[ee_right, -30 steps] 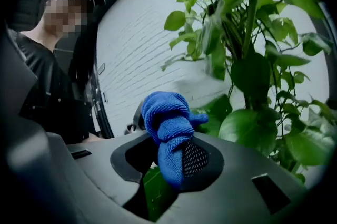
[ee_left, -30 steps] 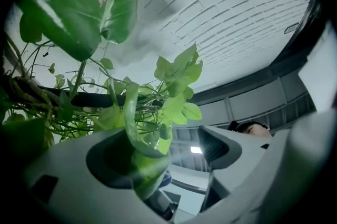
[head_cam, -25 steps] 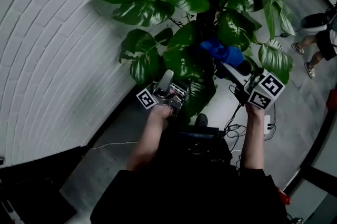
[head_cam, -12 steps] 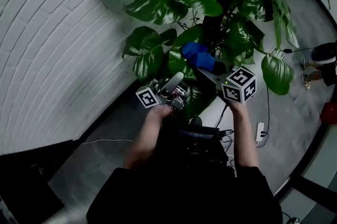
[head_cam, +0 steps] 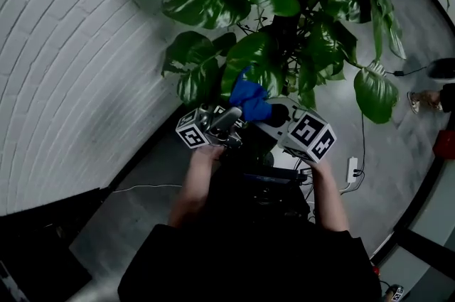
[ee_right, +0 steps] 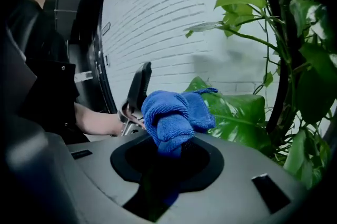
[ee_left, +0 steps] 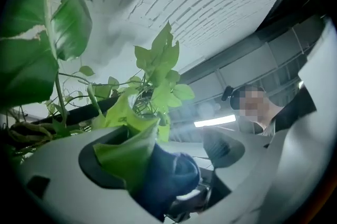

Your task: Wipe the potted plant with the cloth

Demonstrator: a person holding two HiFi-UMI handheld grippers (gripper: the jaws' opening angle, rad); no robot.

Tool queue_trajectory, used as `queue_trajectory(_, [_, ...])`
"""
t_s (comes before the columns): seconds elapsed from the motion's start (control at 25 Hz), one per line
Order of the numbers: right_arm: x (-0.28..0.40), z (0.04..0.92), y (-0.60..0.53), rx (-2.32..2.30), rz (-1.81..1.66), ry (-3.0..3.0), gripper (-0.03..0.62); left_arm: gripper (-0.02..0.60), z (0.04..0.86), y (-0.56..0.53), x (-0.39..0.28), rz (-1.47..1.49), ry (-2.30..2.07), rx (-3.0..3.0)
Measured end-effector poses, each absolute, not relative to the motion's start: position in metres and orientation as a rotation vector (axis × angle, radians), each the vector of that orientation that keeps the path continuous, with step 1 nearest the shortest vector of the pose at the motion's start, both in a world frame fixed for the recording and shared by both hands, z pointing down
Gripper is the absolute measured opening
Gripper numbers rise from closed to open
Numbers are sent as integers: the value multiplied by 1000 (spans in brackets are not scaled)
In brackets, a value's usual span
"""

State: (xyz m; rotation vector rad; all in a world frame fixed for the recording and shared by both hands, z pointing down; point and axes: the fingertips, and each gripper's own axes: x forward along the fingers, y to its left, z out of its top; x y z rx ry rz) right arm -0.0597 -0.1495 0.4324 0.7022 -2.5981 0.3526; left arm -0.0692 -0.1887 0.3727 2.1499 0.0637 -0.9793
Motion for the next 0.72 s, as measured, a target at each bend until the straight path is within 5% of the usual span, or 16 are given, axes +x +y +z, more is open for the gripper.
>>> queue_trajectory(0.48, [5, 352, -183, 1082, 423, -2801, 121, 442, 385, -212, -106, -1175, 28, 1923])
queue_trajectory(0.72, [-34, 358, -204, 1023, 290, -2705, 121, 442, 366, -201, -90, -1108, 82, 2014])
